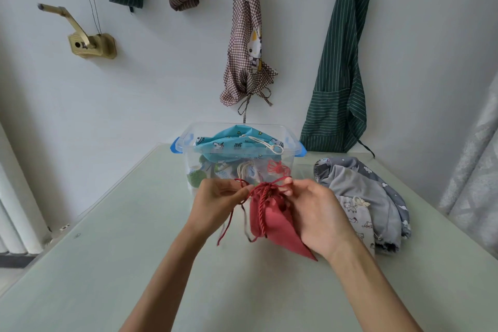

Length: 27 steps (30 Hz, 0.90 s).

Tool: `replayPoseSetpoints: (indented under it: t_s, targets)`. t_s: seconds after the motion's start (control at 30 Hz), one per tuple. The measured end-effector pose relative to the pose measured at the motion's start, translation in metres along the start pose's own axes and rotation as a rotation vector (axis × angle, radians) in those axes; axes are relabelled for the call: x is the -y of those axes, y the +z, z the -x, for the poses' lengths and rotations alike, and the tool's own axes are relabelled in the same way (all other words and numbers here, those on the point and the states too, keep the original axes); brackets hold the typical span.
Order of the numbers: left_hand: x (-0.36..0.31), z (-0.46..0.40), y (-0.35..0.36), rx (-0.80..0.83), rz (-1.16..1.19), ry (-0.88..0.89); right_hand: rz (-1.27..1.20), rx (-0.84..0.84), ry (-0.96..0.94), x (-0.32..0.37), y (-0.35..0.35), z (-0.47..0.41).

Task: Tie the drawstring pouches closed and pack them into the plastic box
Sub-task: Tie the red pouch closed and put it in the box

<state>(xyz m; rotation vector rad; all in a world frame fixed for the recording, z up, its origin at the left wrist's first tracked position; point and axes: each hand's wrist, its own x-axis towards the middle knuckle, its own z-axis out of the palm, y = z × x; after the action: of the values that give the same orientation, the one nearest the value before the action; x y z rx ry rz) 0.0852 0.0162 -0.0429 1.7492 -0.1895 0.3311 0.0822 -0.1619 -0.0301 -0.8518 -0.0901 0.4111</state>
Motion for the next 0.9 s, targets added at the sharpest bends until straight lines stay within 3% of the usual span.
replayPoseSetpoints:
  t_s: [0.07, 0.13, 0.27, 0.37, 0.53, 0.6, 0.73, 0.83, 0.9]
  targets:
    - [0.0, -0.001, 0.002, 0.004, 0.01, -0.003, 0.042, 0.005, 0.003, 0.0, -0.004, 0.001]
    - [0.001, -0.002, -0.001, 0.006, -0.003, -0.006, 0.254, -0.11, -0.02, 0.002, -0.008, 0.001]
    - [0.005, -0.002, -0.007, 0.004, -0.117, -0.001, 1.1, -0.375, -0.168, 0.01, -0.019, -0.001]
    - [0.007, -0.001, -0.008, 0.038, -0.237, -0.018, 1.442, -0.432, -0.209, 0.01, -0.026, -0.003]
    - [0.005, 0.002, -0.011, 0.037, -0.416, -0.056, 1.318, -0.152, -0.082, 0.018, -0.029, 0.009]
    - [-0.001, 0.001, -0.019, 0.131, -0.429, -0.147, 1.26, -0.039, -0.044, 0.023, -0.032, 0.014]
    - [-0.026, -0.008, -0.045, 0.353, -0.524, -0.4, 1.412, 0.11, 0.044, 0.022, -0.034, 0.015]
    - [-0.042, -0.009, -0.056, 0.37, -0.644, -0.402, 1.553, 0.183, 0.061, 0.011, -0.035, 0.014]
    - [-0.041, -0.003, -0.051, 0.467, -0.786, -0.435, 1.611, 0.2, 0.094, 0.002, -0.036, 0.016]
